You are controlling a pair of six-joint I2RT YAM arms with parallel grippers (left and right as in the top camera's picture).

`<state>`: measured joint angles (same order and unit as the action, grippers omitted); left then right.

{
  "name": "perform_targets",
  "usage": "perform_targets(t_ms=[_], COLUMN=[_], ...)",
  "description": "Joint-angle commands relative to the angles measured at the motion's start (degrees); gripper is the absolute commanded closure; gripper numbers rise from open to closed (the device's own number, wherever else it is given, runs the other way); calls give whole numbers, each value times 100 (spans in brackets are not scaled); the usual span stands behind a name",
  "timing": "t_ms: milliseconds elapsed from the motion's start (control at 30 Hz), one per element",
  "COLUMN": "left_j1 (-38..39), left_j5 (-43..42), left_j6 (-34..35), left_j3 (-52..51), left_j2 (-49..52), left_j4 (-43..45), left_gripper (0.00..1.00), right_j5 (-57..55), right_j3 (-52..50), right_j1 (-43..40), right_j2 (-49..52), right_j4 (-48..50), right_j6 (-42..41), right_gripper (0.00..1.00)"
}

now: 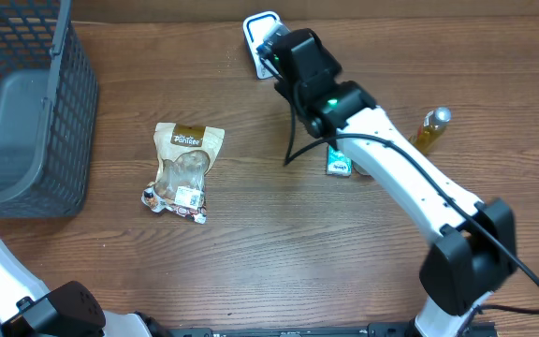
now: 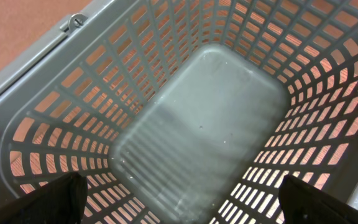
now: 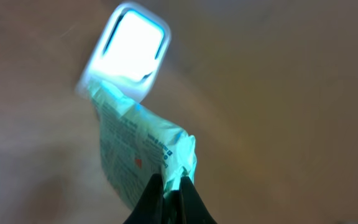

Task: Scan the item barcode
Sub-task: 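Move the tissue pack right away from the scanner and lower it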

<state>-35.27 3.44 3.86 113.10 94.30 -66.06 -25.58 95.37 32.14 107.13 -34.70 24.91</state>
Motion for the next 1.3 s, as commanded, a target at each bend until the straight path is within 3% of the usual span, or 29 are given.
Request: perform_targets(t_ms=[0, 200, 567, 667, 833, 1000, 1067, 1267], left_j1=[4, 4, 4, 4, 4, 4, 4, 4], left_j5=[-31, -33, -33, -33, -33, -33, -33, -31], left_j6=[-109, -109, -109, -107, -109, -109, -109, -109], left_j3=[101, 101, 101, 101, 101, 101, 101, 101], left_j2=[31, 31, 31, 31, 31, 31, 31, 31], left_j4=[4, 4, 4, 2, 2, 4, 4, 4], left_gripper=[0, 0, 0, 0, 1, 1, 0, 0], right_j5=[1523, 3482, 3547, 3550, 3086, 2924, 2924, 2905], right_j3=[26, -203, -1071, -1283, -1401, -1401, -1401, -1401], right_j1=[-151, -420, -387, -387, -387, -387, -387, -387], right_j2=[-151, -125, -125, -125, -125, -125, -125, -11], right_j4=[-782, -1617, -1405, -1340, -1464, -1080, -765, -168], right_j6=[-2347, -4690, -5661, -5947, -5888, -4686, -4245, -4116], right_gripper=[96, 96, 95, 82, 46, 47, 53, 71])
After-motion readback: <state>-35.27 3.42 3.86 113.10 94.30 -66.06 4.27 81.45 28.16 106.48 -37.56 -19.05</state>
